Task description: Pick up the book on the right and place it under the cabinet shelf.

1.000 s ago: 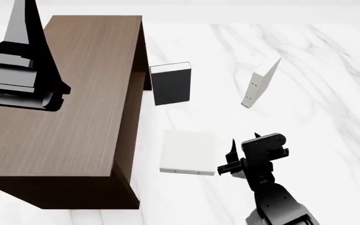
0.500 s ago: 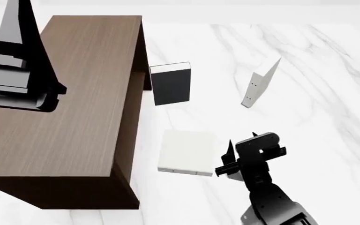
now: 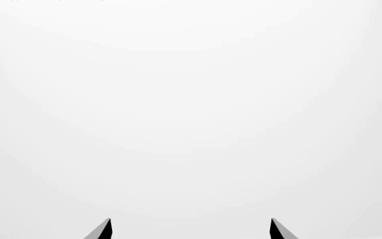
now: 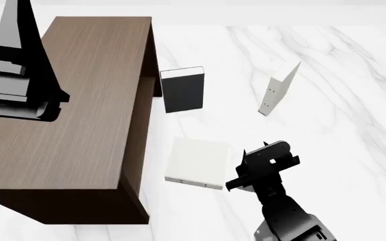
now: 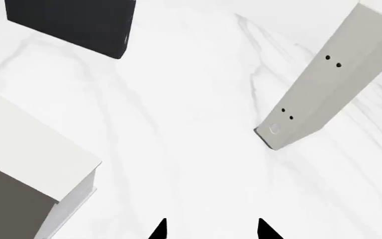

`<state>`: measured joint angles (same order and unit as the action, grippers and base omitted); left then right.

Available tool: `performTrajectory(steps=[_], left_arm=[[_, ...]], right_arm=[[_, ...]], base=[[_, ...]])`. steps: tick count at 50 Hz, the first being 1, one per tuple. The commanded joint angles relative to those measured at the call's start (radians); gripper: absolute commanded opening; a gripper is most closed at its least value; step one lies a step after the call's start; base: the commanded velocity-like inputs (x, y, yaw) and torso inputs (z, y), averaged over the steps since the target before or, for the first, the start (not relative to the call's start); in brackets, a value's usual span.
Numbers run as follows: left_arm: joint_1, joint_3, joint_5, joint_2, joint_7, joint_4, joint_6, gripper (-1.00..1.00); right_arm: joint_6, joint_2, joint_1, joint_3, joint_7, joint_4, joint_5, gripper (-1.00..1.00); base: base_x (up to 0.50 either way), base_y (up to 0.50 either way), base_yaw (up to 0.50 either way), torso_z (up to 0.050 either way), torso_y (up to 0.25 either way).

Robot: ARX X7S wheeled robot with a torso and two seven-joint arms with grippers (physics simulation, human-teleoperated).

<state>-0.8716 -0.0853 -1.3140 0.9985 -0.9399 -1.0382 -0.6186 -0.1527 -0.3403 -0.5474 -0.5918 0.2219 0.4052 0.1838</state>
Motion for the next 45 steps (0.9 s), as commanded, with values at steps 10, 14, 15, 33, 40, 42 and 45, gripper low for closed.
performTrajectory(steps=[10, 14, 15, 33, 40, 42, 45], left_arm=[[0.003, -0.025, 0.003, 0.035, -0.007, 0.0, 0.043, 1.0], [0.003, -0.028, 0.001, 0.045, -0.009, 0.0, 0.052, 1.0], [0.003, -0.029, -0.001, 0.047, -0.01, 0.0, 0.055, 1.0], [0.017, -0.04, 0.005, 0.081, -0.013, 0.003, 0.094, 1.0], [0.036, -0.048, 0.026, 0.081, -0.003, 0.007, 0.108, 1.0], [0.04, -0.05, 0.032, 0.081, -0.001, 0.008, 0.11, 1.0], [0.041, -0.054, 0.035, 0.081, -0.001, 0.008, 0.112, 1.0]], right_arm=[[-0.025, 0.043, 0.002, -0.063, -0.052, 0.02, 0.062, 1.0], [-0.023, 0.049, -0.01, -0.065, -0.052, 0.032, 0.059, 1.0], [-0.024, 0.05, -0.013, -0.065, -0.051, 0.033, 0.059, 1.0], [-0.037, 0.083, -0.051, -0.086, -0.064, 0.031, 0.055, 1.0], [-0.028, 0.092, -0.058, -0.093, -0.068, 0.031, 0.053, 1.0], [-0.019, 0.095, -0.061, -0.095, -0.07, 0.037, 0.052, 1.0], [-0.005, 0.1, -0.066, -0.096, -0.074, 0.048, 0.05, 1.0]], base=[[0.0, 0.0, 0.0, -0.001, -0.004], [0.0, 0.0, 0.0, 0.0, -0.003], [0.0, 0.0, 0.0, 0.0, 0.0], [0.0, 0.0, 0.0, -0.001, -0.003], [0.0, 0.0, 0.0, 0.0, -0.001], [0.0, 0.0, 0.0, 0.0, -0.005], [0.0, 0.0, 0.0, 0.0, 0.0]])
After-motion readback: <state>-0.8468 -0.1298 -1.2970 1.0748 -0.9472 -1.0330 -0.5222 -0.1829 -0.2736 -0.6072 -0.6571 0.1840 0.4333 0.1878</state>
